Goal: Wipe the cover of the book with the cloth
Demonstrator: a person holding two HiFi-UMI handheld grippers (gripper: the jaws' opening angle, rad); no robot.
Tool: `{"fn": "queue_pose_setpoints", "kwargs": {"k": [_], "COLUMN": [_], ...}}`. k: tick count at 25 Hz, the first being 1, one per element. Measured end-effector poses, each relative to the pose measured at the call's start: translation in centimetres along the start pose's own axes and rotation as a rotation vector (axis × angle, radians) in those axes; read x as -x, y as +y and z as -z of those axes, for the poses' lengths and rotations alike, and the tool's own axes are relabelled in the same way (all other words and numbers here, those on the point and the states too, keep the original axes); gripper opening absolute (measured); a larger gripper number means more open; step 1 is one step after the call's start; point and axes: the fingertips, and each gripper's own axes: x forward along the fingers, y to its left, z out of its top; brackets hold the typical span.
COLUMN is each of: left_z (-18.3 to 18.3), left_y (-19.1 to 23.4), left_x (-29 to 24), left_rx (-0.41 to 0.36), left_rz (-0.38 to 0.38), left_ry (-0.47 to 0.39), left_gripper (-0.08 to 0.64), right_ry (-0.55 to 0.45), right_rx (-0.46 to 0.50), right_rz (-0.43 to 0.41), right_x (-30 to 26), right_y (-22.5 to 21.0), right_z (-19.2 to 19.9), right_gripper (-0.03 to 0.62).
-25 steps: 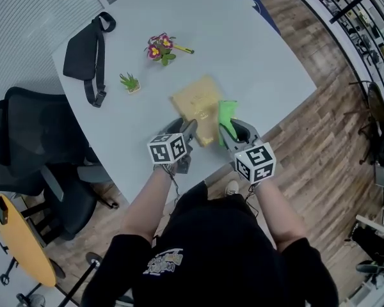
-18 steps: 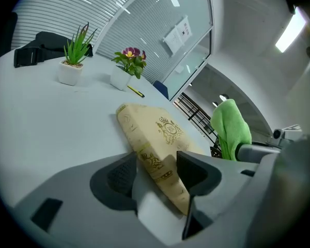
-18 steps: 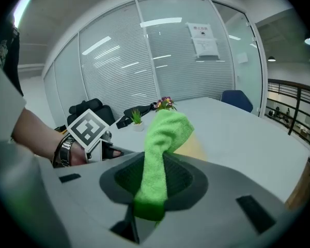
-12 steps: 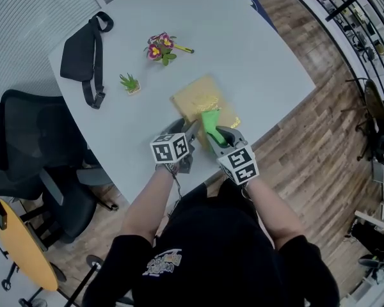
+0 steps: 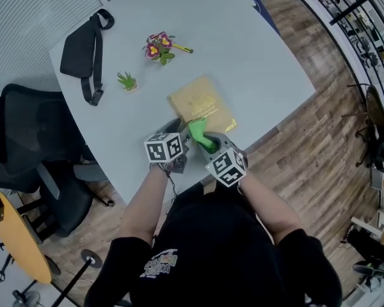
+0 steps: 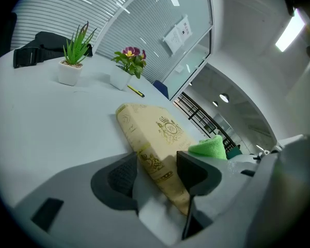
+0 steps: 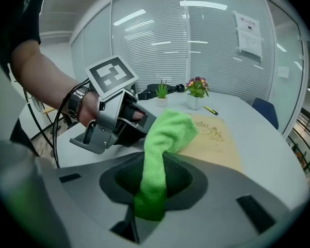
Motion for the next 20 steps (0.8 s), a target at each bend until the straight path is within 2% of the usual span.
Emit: {"fn": "queue_pose_setpoints", "kwargs": {"k": [4, 7, 20], "left_z": [0.1, 0.0, 0.0], "left_y": [0.1, 0.2, 0.3], "left_x": [0.1, 0.0, -0.1], "left_rx": [0.005, 0.012, 0.023], "left_rz": [0.0, 0.005, -0.002], "left_ry": [-0.002, 0.002, 0.0], "left_gripper": [0.232, 0.232, 0.242], "right_ry": [-0.008, -0.016, -0.056], "right_rx": [0.054, 0.059, -0.058], "right_rz": [-0.044, -0.047, 0.057], "right_x": [0.0, 0.2, 2.1], "right_y": [0.0, -0.8, -7.3], "right_z": [0.1, 0.4, 2.2], "right_gripper": [0.098, 0.098, 0.098]}}
